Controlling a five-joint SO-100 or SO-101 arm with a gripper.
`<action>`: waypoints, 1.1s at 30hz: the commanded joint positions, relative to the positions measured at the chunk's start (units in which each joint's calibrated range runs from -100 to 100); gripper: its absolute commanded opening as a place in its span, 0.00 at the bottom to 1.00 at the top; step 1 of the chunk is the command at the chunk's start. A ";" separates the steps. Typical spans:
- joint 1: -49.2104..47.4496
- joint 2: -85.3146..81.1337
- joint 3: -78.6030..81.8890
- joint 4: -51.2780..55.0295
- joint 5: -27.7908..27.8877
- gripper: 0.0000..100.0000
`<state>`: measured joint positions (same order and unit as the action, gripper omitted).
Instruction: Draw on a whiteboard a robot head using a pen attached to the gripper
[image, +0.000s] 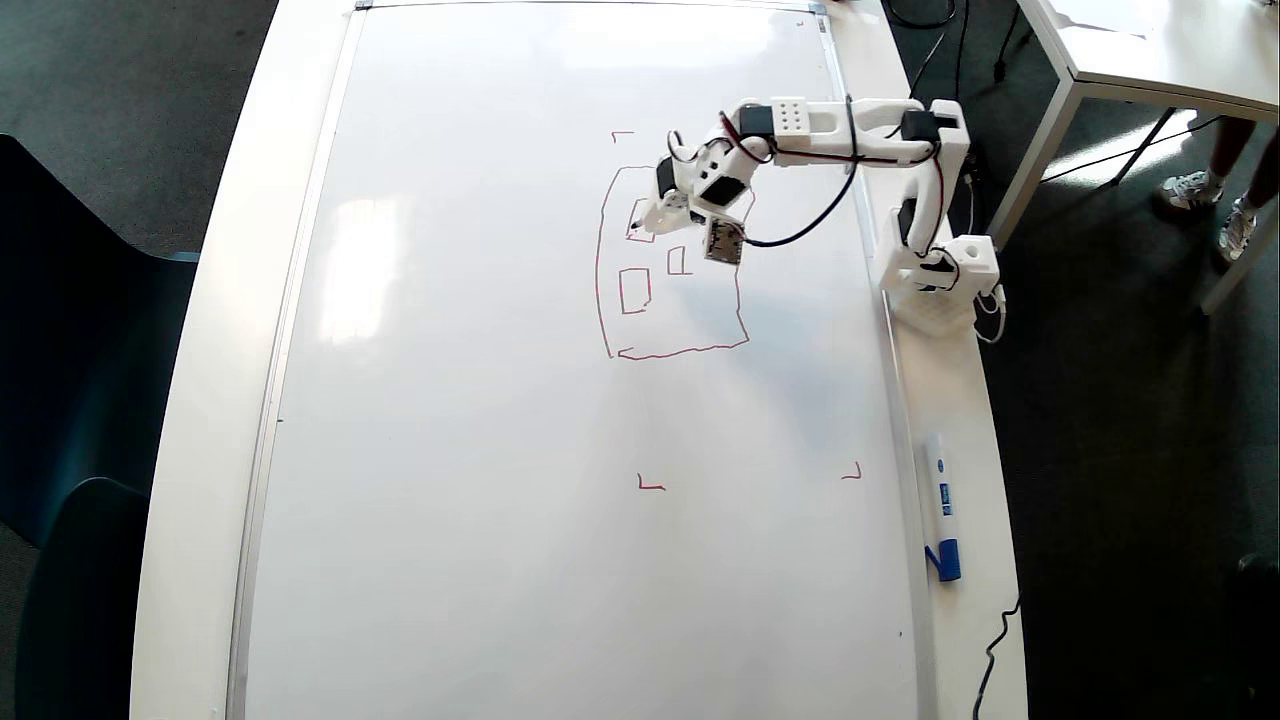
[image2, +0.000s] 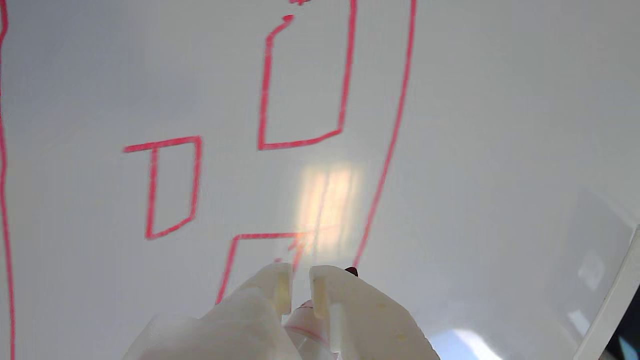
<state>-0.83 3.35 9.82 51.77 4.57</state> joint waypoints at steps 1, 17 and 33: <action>0.42 7.60 -10.68 -0.34 0.09 0.01; 0.28 20.34 -19.58 -0.60 0.04 0.01; -0.16 21.01 -18.67 -3.82 0.04 0.01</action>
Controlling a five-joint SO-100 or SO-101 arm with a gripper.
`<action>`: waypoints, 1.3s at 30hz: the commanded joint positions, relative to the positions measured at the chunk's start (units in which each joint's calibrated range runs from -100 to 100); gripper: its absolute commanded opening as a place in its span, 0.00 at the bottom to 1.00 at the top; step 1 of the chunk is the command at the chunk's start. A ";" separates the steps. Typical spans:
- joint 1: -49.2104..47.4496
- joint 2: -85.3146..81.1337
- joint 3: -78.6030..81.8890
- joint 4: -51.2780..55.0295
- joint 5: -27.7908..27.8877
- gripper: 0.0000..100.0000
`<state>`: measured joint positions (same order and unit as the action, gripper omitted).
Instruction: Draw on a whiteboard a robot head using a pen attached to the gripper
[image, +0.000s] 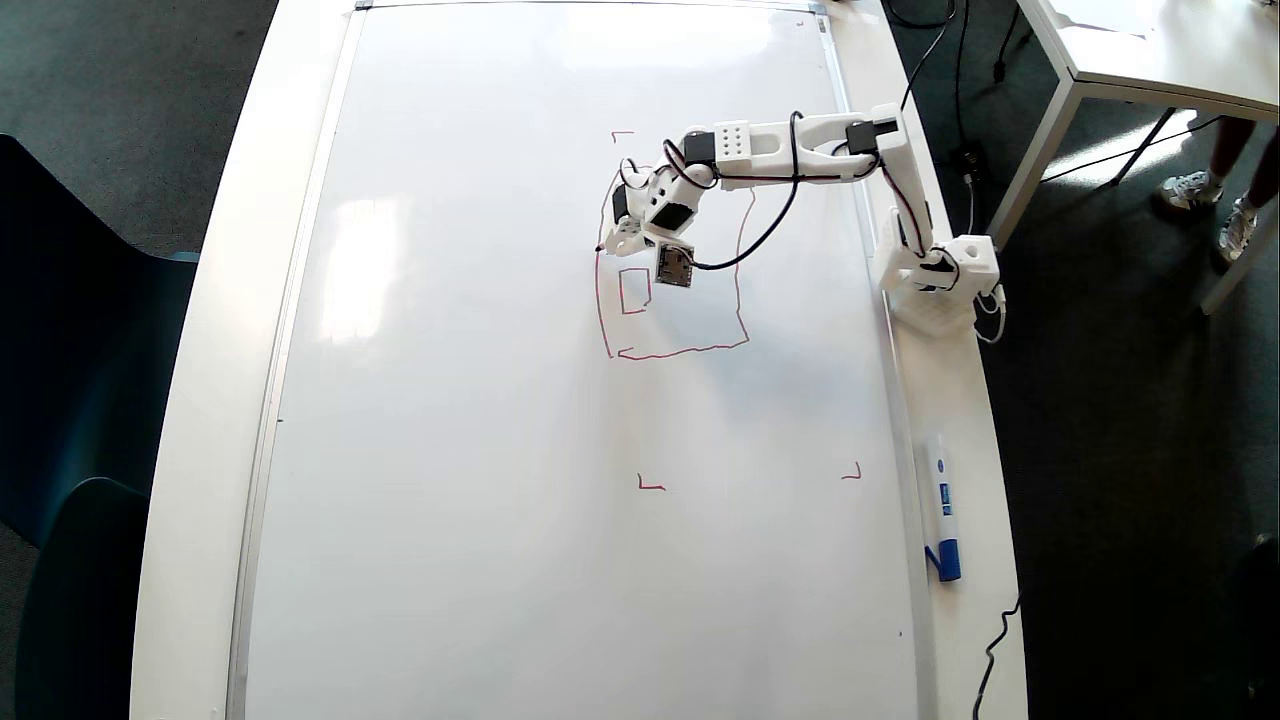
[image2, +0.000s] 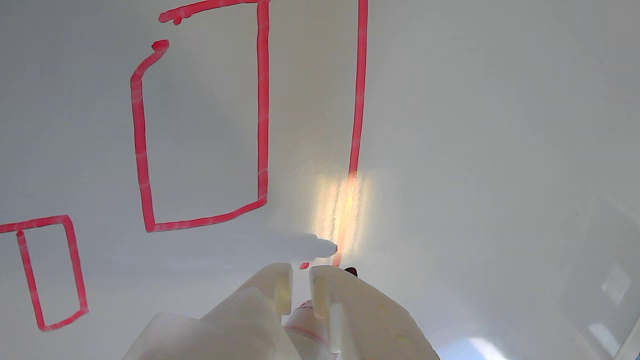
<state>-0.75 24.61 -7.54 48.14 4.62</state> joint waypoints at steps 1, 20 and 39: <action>-0.24 -0.33 -1.22 0.16 -0.07 0.01; -0.24 2.52 -2.68 -0.53 -0.07 0.01; -1.42 9.90 -14.93 0.42 0.15 0.01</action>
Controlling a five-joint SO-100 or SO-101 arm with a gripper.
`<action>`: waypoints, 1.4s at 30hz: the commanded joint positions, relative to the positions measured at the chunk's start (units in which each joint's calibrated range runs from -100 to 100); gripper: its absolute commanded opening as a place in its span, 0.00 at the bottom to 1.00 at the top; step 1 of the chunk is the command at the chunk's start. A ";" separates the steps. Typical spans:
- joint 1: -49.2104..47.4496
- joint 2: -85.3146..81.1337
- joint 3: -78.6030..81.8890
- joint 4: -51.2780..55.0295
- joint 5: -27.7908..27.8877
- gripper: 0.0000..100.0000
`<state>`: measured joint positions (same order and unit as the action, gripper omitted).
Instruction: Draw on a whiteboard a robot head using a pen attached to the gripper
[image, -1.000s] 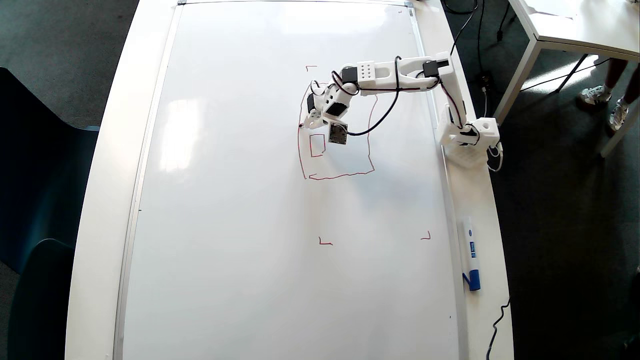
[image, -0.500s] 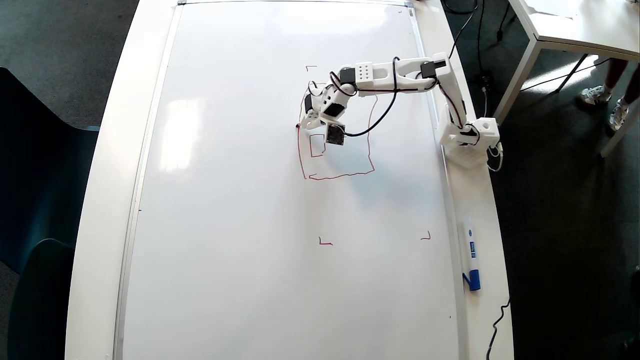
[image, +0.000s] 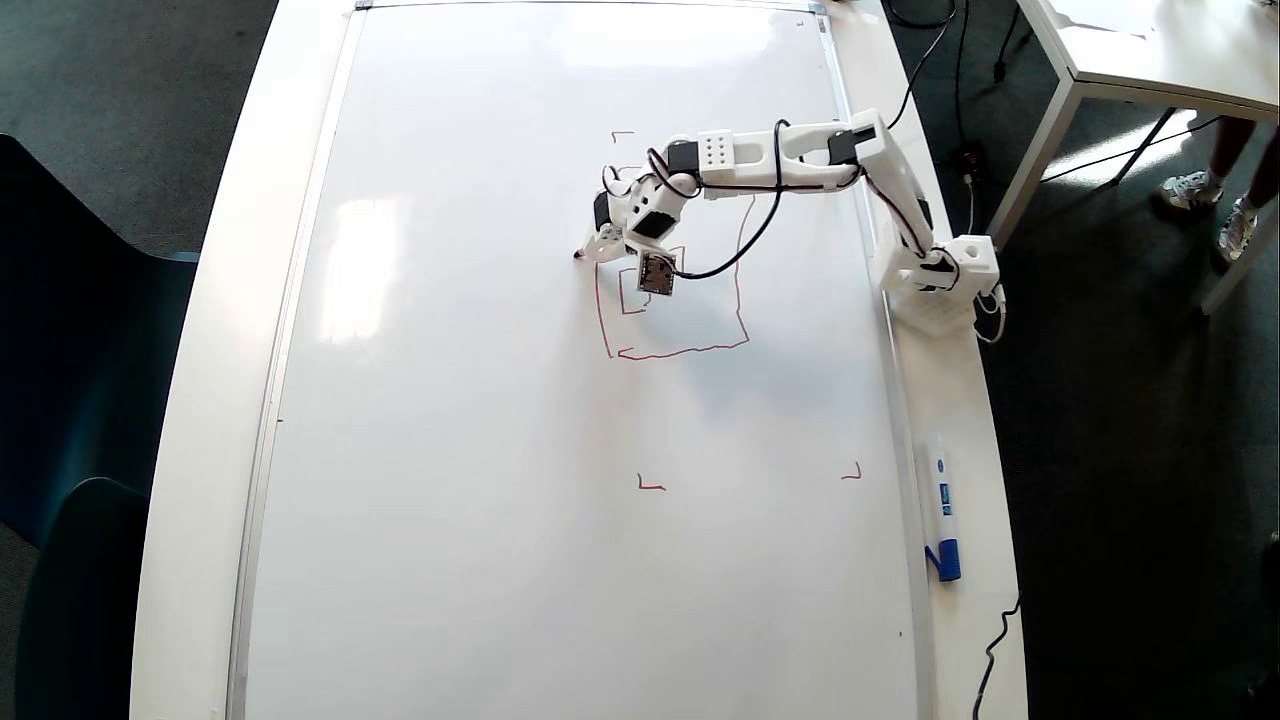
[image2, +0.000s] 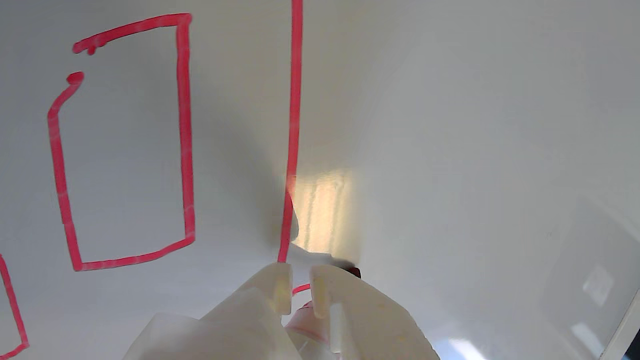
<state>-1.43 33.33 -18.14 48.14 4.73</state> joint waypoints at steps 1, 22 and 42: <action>-0.81 1.76 -5.15 0.42 0.10 0.01; -3.02 8.30 -16.68 3.29 0.36 0.01; -0.59 14.59 -27.30 2.77 0.26 0.01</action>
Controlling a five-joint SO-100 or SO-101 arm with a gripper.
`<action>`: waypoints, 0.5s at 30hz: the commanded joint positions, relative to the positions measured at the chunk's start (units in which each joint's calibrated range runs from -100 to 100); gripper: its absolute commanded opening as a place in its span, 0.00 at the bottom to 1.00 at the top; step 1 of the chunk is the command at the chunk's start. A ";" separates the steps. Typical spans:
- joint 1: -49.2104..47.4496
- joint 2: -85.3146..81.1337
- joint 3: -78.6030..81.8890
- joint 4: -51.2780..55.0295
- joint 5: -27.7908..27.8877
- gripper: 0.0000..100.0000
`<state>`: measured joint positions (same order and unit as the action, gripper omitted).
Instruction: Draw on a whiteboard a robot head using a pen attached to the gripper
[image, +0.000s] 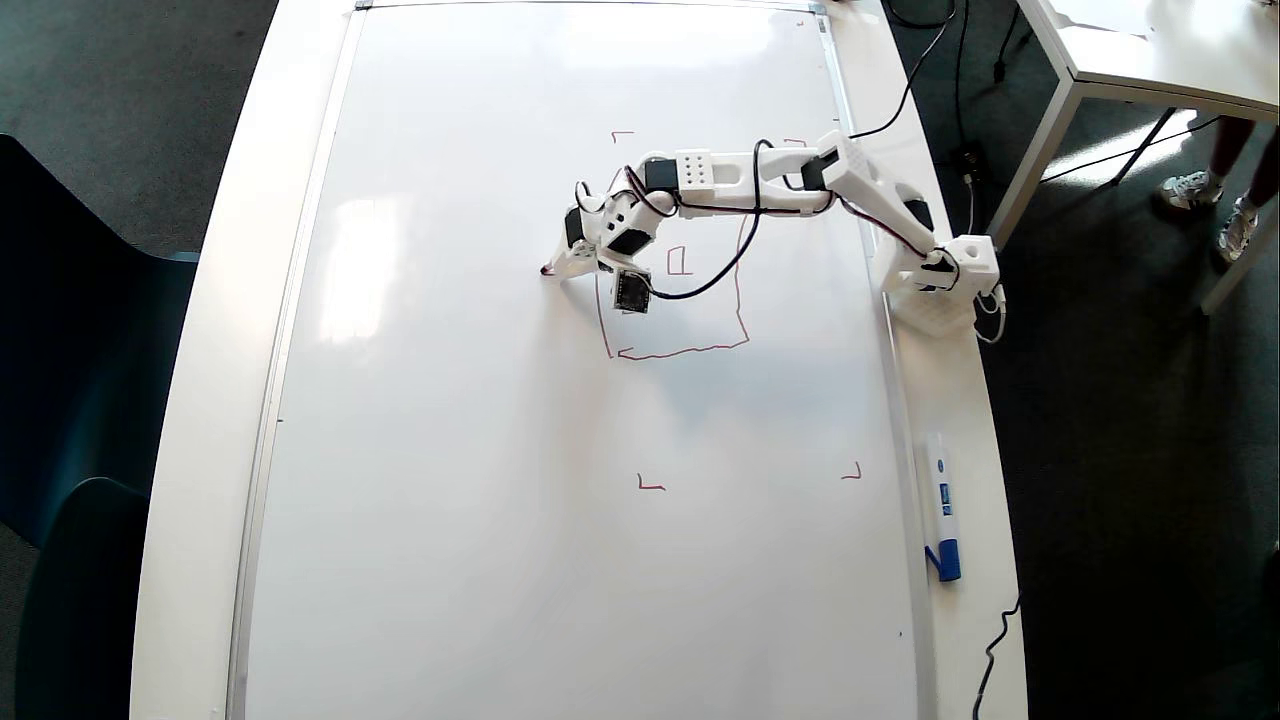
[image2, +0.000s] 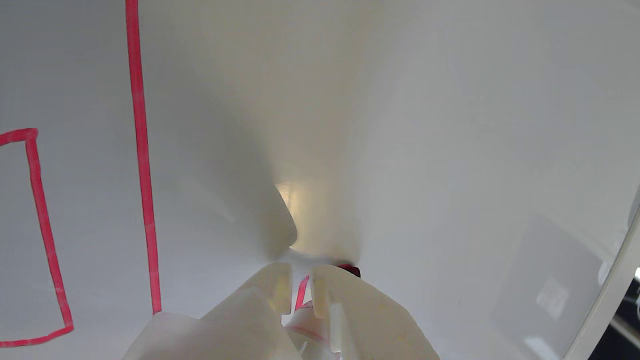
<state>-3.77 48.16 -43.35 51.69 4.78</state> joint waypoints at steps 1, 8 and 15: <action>2.04 -0.23 -2.08 -0.78 0.26 0.01; 4.84 -0.48 -1.54 -0.78 0.37 0.01; 5.80 -1.32 1.18 1.31 2.78 0.01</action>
<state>1.06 48.41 -42.99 51.77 6.42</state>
